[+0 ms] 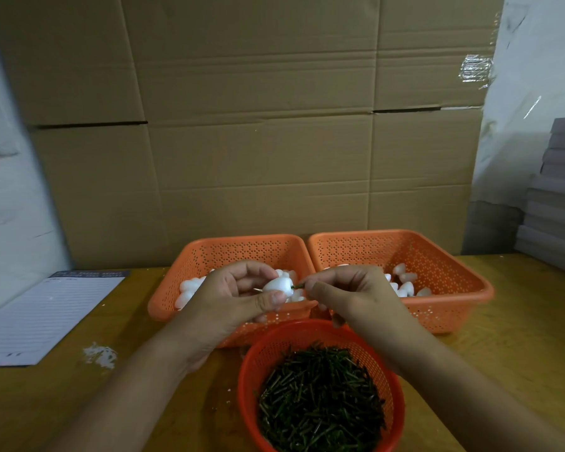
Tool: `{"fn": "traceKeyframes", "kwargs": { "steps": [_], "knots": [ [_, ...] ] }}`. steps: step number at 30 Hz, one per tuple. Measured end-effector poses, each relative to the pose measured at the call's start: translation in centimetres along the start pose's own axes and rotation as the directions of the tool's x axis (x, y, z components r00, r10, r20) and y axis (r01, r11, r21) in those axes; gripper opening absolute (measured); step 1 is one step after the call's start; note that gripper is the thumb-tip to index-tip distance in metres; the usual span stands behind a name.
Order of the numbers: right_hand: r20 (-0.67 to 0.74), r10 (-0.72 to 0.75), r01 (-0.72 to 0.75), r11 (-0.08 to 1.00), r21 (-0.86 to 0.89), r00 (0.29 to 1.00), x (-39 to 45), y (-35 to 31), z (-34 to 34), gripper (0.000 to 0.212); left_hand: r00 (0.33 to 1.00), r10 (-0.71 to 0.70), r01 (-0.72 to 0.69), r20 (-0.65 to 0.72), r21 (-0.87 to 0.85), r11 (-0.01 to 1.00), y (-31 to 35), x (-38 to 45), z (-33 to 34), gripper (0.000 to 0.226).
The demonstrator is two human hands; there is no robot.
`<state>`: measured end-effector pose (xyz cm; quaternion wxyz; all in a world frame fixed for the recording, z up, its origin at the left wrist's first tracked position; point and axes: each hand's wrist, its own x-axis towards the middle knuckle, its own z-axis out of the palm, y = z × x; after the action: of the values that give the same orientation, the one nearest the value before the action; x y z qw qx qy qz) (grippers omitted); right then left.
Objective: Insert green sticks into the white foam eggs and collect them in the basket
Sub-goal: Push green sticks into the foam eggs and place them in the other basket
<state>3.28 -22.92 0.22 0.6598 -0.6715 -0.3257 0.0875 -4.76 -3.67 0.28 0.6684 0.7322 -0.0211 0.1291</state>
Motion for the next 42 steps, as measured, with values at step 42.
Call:
{"fn": "traceKeyframes", "kwargs": {
  "steps": [42],
  "knots": [
    [0.055, 0.067, -0.066, 0.998, -0.025, 0.996, -0.5, 1.5, 1.8, 0.01, 0.996, 0.044, -0.047, -0.083, -0.028, 0.999, 0.4, -0.3, 1.3, 0.036]
  ]
}}
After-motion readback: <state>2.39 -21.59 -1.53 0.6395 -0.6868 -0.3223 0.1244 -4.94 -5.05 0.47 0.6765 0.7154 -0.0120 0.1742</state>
